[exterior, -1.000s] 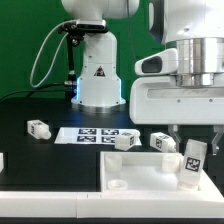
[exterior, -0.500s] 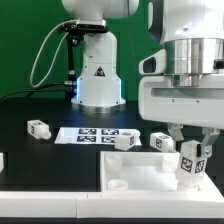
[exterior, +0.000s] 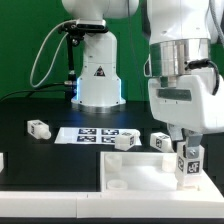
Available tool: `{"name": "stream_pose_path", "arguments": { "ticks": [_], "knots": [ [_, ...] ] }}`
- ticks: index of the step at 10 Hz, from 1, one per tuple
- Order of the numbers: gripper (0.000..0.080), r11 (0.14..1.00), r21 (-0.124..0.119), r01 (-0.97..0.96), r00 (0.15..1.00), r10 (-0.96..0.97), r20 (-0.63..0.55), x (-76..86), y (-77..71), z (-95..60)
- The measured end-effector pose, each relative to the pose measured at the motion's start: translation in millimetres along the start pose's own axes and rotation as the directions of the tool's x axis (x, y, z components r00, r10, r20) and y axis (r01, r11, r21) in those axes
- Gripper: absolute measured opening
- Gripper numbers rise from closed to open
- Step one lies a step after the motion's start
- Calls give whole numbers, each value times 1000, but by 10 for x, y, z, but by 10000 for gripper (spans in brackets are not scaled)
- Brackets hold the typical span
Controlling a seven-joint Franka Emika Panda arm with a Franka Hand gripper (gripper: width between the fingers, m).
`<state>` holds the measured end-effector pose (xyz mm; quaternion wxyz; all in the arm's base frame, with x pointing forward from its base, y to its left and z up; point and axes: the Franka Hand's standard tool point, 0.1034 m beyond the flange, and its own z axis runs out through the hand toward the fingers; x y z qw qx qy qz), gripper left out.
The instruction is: Assemble one leg
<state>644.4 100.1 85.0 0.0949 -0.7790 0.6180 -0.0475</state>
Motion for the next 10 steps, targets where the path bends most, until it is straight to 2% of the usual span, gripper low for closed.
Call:
{"name": "stream_pose_path", "arguments": {
  "ticks": [1, 2, 3, 6, 7, 8, 10],
  "knots": [
    [553, 979, 1, 202, 979, -202, 3, -36, -2, 5],
    [553, 924, -10, 382, 924, -382, 13, -84, 20, 20],
    [629, 866, -22, 499, 867, -498, 29, -126, 55, 39],
    [649, 764, -24, 645, 764, -645, 22, -96, 53, 43],
    [649, 564, -47, 825, 565, -825, 15, -104, 58, 55],
    [649, 403, -53, 914, 404, -914, 24, -97, 67, 67],
    [649, 456, -54, 889, 457, -889, 22, -85, 69, 69]
  ]
}}
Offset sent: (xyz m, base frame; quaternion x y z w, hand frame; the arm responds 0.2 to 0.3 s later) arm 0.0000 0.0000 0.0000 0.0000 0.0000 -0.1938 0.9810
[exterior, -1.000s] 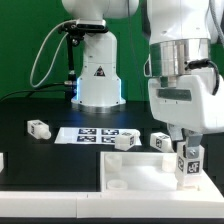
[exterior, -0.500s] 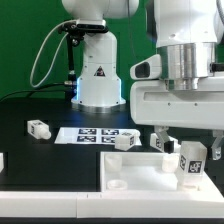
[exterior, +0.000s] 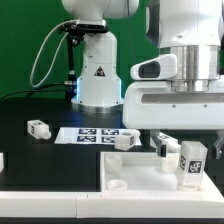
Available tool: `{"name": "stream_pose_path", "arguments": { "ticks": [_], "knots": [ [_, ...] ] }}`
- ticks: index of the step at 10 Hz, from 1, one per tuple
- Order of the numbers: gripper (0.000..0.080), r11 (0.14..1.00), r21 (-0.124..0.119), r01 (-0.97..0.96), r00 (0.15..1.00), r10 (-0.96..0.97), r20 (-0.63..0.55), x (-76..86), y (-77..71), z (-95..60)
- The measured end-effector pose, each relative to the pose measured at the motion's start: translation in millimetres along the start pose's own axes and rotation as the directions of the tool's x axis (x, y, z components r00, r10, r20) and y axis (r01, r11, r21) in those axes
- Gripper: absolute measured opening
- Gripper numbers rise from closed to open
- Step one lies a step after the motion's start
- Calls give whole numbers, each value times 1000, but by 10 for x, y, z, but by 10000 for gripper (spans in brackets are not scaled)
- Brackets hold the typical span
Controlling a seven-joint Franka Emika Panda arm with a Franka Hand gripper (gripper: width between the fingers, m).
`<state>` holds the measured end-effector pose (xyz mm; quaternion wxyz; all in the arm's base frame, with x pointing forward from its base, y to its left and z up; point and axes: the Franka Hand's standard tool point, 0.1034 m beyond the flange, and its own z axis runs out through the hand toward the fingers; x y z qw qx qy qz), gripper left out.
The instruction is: Assemble one leg
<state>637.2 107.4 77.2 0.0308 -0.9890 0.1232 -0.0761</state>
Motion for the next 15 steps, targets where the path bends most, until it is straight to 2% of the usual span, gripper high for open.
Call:
{"name": "stream_pose_path", "arguments": {
  "ticks": [2, 3, 4, 6, 8, 9, 10, 12, 13, 14, 15],
  "knots": [
    [399, 1000, 0, -12, 1000, 12, 1, -2, 2, 4],
    [399, 993, 1, -121, 993, 121, 2, -5, -3, 7],
    [285, 984, 1, -178, 984, 178, 2, -6, -2, 8],
    [285, 951, 1, -309, 951, 309, 2, -7, -1, 9],
    [285, 802, -21, -597, 802, 597, 4, -22, -22, 19],
    [285, 655, -56, -753, 656, 755, 13, 5, -39, 30],
    [285, 490, -68, -869, 490, 872, 23, 22, -41, 37],
    [287, 134, -60, -989, 133, 991, 25, 9, -96, 53],
    [287, 120, -60, -991, 119, 993, 23, 7, -103, 55],
    [287, 159, -60, -985, 157, 987, 25, 4, -102, 55],
    [377, 229, -60, -972, 227, 973, 25, 5, -96, 52]
  ]
}}
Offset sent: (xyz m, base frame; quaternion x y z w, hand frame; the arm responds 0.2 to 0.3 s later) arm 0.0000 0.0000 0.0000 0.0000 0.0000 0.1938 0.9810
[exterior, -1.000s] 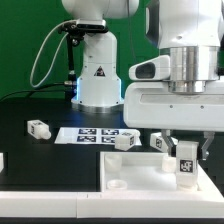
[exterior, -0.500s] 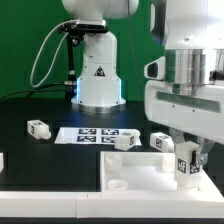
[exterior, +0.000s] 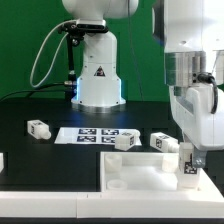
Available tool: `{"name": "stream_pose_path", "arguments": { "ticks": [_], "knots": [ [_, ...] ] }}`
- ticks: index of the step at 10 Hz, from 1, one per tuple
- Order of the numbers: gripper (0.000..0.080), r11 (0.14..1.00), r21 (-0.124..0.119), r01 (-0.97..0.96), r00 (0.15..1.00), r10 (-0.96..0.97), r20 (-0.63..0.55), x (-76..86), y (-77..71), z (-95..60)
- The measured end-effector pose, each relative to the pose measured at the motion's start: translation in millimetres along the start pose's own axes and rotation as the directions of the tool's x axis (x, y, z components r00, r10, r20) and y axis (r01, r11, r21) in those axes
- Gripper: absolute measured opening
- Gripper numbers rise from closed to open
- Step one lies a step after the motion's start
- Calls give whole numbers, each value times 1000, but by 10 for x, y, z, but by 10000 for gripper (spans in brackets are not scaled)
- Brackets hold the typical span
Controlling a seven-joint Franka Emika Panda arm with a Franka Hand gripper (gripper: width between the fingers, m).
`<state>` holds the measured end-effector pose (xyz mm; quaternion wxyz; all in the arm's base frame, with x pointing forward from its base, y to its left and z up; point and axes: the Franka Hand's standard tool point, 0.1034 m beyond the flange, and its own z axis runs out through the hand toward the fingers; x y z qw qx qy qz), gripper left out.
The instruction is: Assemble one leg
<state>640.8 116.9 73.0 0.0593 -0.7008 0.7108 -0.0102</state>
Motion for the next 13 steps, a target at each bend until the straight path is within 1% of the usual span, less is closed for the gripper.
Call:
{"name": "stream_pose_path", "arguments": {
  "ticks": [1, 2, 3, 4, 5, 6, 7, 8, 9, 10, 11, 12, 13],
  "knots": [
    [518, 984, -7, 178, 984, -178, -3, 3, 7, -20],
    [607, 919, -9, 394, 919, -394, 2, -13, 5, -41],
    [607, 829, -7, 559, 829, -559, 7, -43, 32, -43],
    [642, 749, -10, 662, 749, -662, 18, -71, 108, -34],
    [647, 740, -10, 672, 740, -672, 16, -48, 97, -32],
    [647, 685, -14, 728, 685, -728, 12, -28, 94, -30],
    [647, 583, -24, 812, 584, -812, -4, -13, 84, -32],
    [649, 405, -42, 913, 403, -914, -45, 2, 42, -40],
    [649, 309, -47, 950, 306, -950, -65, 24, 15, -45],
    [649, 348, -45, 937, 345, -937, -65, 25, 19, -41],
    [540, 366, -44, 930, 363, -930, -66, 25, 19, -40],
    [540, 364, -45, 930, 361, -930, -67, 28, 18, -39],
    [358, 421, -39, 906, 418, -906, -68, 25, 21, -35]
  ]
}}
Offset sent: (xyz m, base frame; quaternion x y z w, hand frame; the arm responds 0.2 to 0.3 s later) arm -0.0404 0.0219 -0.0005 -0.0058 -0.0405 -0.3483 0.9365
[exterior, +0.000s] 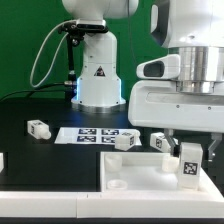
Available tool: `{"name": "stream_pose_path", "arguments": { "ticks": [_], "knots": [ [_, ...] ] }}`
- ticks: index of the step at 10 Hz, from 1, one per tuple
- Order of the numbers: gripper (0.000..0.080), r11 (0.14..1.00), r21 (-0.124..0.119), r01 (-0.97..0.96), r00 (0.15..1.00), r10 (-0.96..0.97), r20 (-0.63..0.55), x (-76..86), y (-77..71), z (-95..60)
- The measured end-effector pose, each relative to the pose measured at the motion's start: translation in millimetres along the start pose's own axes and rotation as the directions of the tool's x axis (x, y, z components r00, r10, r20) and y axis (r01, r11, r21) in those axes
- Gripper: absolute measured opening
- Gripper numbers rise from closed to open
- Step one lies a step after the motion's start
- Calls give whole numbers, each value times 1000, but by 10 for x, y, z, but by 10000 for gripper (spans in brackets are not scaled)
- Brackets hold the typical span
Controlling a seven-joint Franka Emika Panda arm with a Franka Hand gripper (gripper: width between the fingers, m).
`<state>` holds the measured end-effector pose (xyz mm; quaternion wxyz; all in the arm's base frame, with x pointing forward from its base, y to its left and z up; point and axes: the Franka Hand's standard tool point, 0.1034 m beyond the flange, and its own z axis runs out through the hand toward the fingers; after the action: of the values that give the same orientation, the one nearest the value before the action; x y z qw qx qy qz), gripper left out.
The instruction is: Assemble one leg
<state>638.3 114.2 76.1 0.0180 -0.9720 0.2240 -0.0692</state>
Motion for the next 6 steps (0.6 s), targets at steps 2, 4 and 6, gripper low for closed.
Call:
{"name": "stream_pose_path", "arguments": {
  "ticks": [2, 4, 6],
  "knots": [
    [284, 992, -1, -129, 992, 129, 0, 5, 10, 2],
    [284, 923, -9, -385, 923, 385, -4, -8, 14, 6],
    [284, 765, -32, -644, 765, 644, 3, -10, -2, 13]
  ]
}}
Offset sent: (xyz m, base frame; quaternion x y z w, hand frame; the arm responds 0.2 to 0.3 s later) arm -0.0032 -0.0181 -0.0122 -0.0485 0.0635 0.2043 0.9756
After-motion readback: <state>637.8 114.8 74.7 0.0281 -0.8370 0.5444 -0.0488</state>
